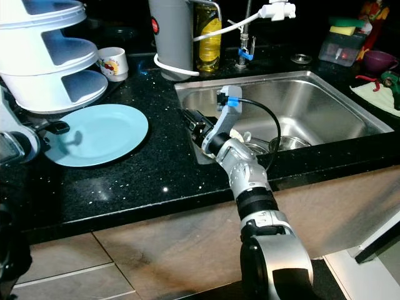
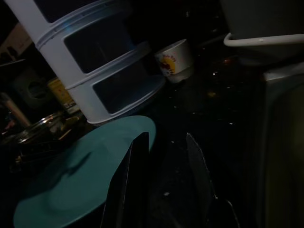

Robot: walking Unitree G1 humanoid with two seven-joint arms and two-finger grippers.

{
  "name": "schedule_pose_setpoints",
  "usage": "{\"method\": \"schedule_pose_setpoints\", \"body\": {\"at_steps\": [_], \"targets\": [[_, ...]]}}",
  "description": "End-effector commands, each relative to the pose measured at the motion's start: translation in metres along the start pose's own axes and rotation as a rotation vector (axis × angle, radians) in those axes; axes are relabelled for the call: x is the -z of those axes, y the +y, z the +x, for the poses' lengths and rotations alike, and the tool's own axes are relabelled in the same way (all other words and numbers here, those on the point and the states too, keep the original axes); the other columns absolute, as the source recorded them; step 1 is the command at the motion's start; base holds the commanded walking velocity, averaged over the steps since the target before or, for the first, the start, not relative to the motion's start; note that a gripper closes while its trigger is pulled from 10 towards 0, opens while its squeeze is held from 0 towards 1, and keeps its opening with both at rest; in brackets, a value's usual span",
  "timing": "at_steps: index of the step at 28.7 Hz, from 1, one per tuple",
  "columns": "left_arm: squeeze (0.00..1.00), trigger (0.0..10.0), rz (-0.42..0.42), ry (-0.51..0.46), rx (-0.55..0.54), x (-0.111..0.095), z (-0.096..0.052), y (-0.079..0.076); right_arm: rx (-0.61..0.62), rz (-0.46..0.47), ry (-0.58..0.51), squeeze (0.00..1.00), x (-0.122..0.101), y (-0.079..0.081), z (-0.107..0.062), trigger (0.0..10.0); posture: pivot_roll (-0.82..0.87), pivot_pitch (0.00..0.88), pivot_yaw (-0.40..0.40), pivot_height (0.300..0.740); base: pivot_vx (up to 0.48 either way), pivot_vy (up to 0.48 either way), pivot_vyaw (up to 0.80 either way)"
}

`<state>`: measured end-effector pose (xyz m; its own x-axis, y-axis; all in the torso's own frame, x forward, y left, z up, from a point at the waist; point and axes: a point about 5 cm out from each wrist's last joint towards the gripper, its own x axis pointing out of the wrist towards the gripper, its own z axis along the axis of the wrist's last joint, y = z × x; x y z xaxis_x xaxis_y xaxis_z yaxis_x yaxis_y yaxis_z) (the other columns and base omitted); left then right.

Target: Kitchen organization

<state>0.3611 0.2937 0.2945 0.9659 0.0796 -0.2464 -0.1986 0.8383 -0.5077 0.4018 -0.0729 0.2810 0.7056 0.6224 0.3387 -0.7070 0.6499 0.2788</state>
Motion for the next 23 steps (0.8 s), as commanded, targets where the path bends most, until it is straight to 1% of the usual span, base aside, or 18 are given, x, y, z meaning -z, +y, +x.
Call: {"method": "schedule_pose_setpoints", "body": {"at_steps": [1, 3, 4, 5, 6, 7, 9, 11, 13, 14, 19, 21, 22, 23], "targets": [[0.0, 10.0, -0.026, 0.155, -0.009, 0.033, 0.012, 0.003, -0.005, 0.016, -0.001, 0.0, 0.001, 0.003, 0.001, 10.0, 0.08, 0.193, -0.028, 0.74, 0.0, 0.0, 0.0], [0.0, 10.0, -0.056, 0.165, 0.036, 0.034, 0.014, -0.006, -0.004, 0.029, -0.005, 0.0, -0.001, 0.003, 0.002, 10.0, 0.08, 0.196, -0.026, 0.74, 0.0, 0.0, 0.0], [0.0, 6.3, -0.07, 0.167, 0.058, 0.035, 0.015, -0.011, -0.003, 0.033, -0.006, 0.0, -0.001, 0.004, 0.002, 10.0, 0.08, 0.196, -0.026, 0.74, 0.0, 0.0, 0.0], [0.0, 3.0, -0.083, 0.167, 0.076, 0.035, 0.016, -0.015, -0.001, 0.04, -0.008, 0.0, -0.002, 0.003, 0.001, 10.0, 0.07, 0.199, -0.024, 0.74, 0.0, 0.0, 0.0], [0.0, 3.0, -0.09, 0.166, 0.085, 0.035, 0.016, -0.017, 0.0, 0.044, -0.01, 0.0, -0.002, 0.003, 0.001, 10.0, 0.07, 0.199, -0.024, 0.74, 0.0, 0.0, 0.0], [0.0, 0.0, -0.091, 0.164, 0.092, 0.034, 0.016, -0.018, 0.002, 0.046, -0.01, 0.0, -0.003, 0.003, 0.001, 10.0, 0.07, 0.199, -0.022, 0.74, 0.0, 0.0, 0.0], [0.0, 0.0, -0.093, 0.163, 0.096, 0.034, 0.016, -0.018, 0.002, 0.047, -0.01, 0.0, -0.003, 0.003, 0.001, 10.0, 0.07, 0.199, -0.022, 0.74, 0.0, 0.0, 0.0], [0.0, 0.0, -0.123, 0.158, 0.114, 0.032, 0.016, -0.02, 0.006, 0.049, -0.01, 0.0, -0.003, 0.003, 0.0, 10.0, 0.07, 0.203, -0.02, 0.74, 0.0, 0.0, 0.0], [0.0, 0.0, -0.135, 0.155, 0.12, 0.031, 0.016, -0.02, 0.008, 0.051, -0.01, 0.0, -0.003, 0.002, 0.0, 10.0, 0.07, 0.203, -0.02, 0.74, 0.0, 0.0, 0.0], [0.0, 0.0, -0.16, 0.143, 0.129, 0.029, 0.015, -0.02, 0.013, 0.055, -0.01, 0.0, -0.003, 0.001, 0.0, 10.0, 0.07, 0.203, -0.02, 0.74, 0.0, 0.0, 0.0], [0.0, 0.0, -0.169, 0.111, 0.129, 0.024, 0.014, -0.016, 0.021, 0.063, -0.012, 0.0, -0.004, 0.001, -0.001, 10.0, 0.07, 0.208, -0.019, 0.74, 0.0, 0.0, 0.0], [0.0, 0.0, -0.161, 0.09, 0.137, 0.022, 0.014, -0.016, 0.022, 0.063, -0.013, 0.0, -0.005, 0.001, -0.001, 10.0, 0.07, 0.212, -0.021, 0.74, 0.0, 0.0, 0.0], [0.0, 0.0, -0.104, 0.052, 0.131, 0.019, 0.013, -0.016, 0.022, 0.063, -0.014, 0.0, -0.005, 0.001, -0.001, 10.0, 0.07, 0.212, -0.021, 0.74, 0.0, 0.0, 0.0], [0.0, 0.0, -0.063, 0.019, 0.136, 0.016, 0.013, -0.017, 0.023, 0.063, -0.016, 0.0, -0.006, 0.001, -0.001, 10.0, 0.07, 0.212, -0.021, 0.74, 0.0, 0.0, 0.0]]}}
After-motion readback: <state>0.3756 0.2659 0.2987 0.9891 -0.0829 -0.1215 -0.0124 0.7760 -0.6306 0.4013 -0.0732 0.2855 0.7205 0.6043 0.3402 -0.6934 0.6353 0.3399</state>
